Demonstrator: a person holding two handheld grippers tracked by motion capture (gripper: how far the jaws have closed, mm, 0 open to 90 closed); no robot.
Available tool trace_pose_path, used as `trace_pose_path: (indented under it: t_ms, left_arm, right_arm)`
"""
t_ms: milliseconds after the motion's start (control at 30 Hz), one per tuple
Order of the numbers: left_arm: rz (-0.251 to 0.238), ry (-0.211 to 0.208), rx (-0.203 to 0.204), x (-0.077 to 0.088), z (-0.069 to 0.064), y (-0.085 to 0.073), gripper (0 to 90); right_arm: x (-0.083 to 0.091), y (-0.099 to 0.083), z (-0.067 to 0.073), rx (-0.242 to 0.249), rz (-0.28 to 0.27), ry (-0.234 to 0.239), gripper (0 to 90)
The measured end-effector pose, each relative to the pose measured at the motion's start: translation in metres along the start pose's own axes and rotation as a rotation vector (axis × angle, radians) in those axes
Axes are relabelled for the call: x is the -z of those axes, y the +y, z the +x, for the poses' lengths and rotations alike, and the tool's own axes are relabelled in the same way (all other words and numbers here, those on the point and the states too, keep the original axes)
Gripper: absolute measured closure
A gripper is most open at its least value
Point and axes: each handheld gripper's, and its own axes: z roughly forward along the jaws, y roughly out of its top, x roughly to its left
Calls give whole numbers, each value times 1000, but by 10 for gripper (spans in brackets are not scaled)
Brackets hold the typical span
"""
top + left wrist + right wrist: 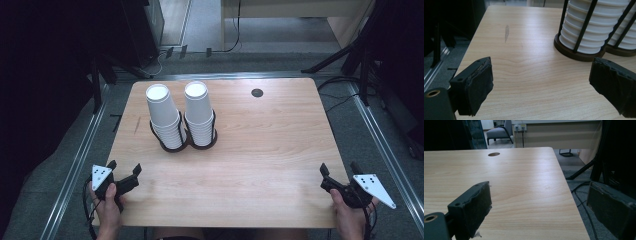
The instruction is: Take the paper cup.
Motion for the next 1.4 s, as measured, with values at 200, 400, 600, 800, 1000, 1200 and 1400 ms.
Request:
trace_pose_path:
  t_ms: [200,400,600,800,1000,1200,1400]
  left_arm:
    - [7,-9,12,0,1,-1,55]
    - [13,-14,16,1,1,-1,55]
    - [33,-9,14,-1,0,-1,55]
    - [37,-6,10,-2,0,-1,55]
    - [37,-7,15,-2,0,-1,55]
    - [41,-6,15,-3,0,-1,55]
    - [46,-7,14,-3,0,-1,56]
  right_arm:
    - [-2,4,5,23,9,26,60]
    - [-4,14,20,19,11,65,60]
    - [-8,26,34,25,16,95,60]
    - [-10,34,51,37,14,134,60]
    - [-17,50,73,40,-7,188,60]
    - [-24,69,96,55,-37,233,61]
    - [-32,81,115,63,-51,270,67]
